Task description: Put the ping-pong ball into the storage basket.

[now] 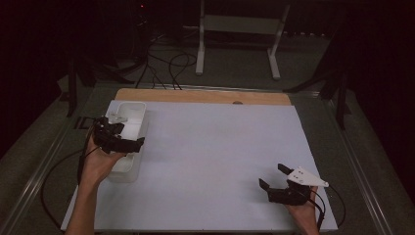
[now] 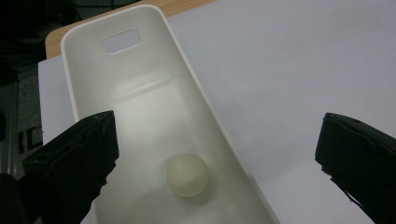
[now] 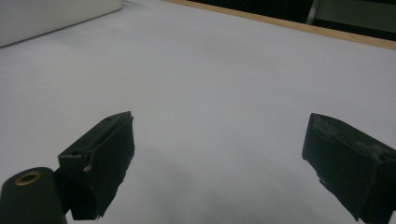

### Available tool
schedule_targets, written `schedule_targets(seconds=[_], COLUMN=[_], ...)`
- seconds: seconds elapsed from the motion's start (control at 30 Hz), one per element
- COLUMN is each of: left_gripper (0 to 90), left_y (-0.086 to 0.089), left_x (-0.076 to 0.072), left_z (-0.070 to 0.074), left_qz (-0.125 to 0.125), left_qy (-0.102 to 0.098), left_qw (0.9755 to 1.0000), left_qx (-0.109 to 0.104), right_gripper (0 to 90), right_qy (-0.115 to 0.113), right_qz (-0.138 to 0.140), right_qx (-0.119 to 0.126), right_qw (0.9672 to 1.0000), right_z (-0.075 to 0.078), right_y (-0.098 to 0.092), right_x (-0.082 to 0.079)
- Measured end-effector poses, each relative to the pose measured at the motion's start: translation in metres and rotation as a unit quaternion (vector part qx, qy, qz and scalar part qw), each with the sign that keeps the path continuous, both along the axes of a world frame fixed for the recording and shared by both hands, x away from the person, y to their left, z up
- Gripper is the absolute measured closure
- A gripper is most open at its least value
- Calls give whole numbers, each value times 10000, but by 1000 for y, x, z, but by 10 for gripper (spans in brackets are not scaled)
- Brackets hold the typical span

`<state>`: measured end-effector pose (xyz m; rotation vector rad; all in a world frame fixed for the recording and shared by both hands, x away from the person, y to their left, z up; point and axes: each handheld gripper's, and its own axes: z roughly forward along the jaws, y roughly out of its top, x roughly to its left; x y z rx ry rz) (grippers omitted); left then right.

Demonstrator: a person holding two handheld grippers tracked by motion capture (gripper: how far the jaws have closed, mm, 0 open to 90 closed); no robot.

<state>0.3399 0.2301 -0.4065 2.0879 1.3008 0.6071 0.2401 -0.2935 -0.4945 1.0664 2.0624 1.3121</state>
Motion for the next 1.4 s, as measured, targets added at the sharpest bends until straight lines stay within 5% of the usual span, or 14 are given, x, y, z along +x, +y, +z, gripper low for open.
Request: schedule_targets(seconds=[0.77, 1.17, 1.4], left_gripper=[1, 0, 0], left_y=[-18, -26, -29], left_x=[-32, -54, -67], left_z=[-17, -33, -45], left_qz=[-438, -872, -1132], left_qy=[-489, -787, -1007], left_qw=[9973, 9918, 9862], left_qx=[-322, -512, -668], right_gripper=[87, 87, 87], right_qy=[0, 0, -10], right_qz=[6, 11, 29], right_qx=[0, 13, 11], right_qw=[10000, 10000, 10000], right_z=[0, 0, 0], right_y=[1, 2, 2], right_x=[0, 0, 0])
